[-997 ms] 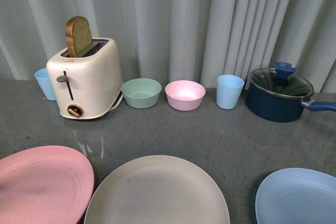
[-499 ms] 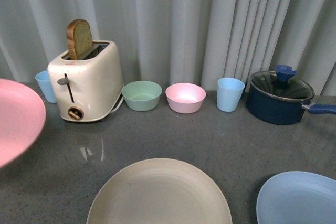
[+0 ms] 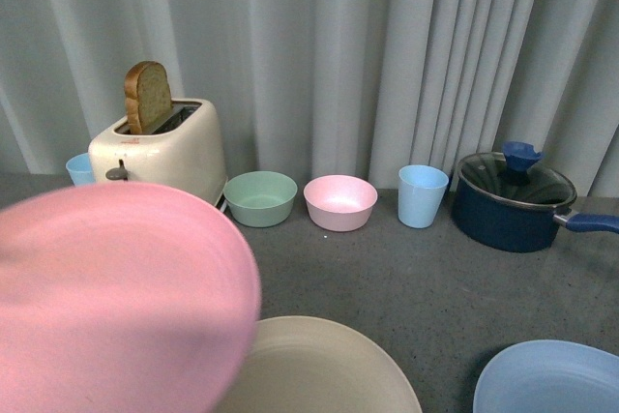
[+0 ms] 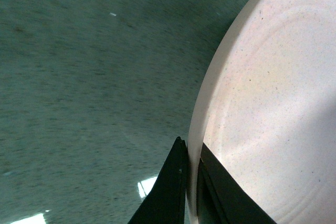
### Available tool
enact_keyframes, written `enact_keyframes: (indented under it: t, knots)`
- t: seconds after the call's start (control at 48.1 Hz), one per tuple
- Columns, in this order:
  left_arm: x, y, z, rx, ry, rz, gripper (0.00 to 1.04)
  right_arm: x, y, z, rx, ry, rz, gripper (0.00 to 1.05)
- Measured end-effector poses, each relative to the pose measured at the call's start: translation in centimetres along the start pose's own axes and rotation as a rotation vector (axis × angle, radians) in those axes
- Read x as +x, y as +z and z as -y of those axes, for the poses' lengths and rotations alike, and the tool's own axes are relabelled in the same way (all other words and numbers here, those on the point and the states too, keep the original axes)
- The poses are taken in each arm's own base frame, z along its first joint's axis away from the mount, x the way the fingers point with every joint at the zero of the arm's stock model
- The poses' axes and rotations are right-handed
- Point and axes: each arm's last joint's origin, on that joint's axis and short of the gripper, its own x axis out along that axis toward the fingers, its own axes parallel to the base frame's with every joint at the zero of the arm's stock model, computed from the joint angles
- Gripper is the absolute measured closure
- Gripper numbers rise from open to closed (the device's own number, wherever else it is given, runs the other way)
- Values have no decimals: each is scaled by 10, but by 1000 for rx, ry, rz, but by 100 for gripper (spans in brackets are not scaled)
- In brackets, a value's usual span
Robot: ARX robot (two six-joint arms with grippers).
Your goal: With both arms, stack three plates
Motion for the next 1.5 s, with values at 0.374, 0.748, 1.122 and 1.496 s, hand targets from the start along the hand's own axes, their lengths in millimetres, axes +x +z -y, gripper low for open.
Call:
enact_keyframes:
  t: [0.374, 0.748, 1.122, 1.496]
  knots:
    - [78, -14, 100, 96, -4, -127, 101, 0, 0, 0, 0, 0, 0, 7]
    - [106, -7, 121, 76, 27, -157, 101, 0, 0, 0, 0, 0, 0, 7]
    - [120, -3, 130, 81, 43, -169, 101, 0, 0, 0, 0, 0, 0, 7]
    - [88, 20, 108, 57, 112, 2, 43, 0, 0, 0, 0, 0, 0, 7]
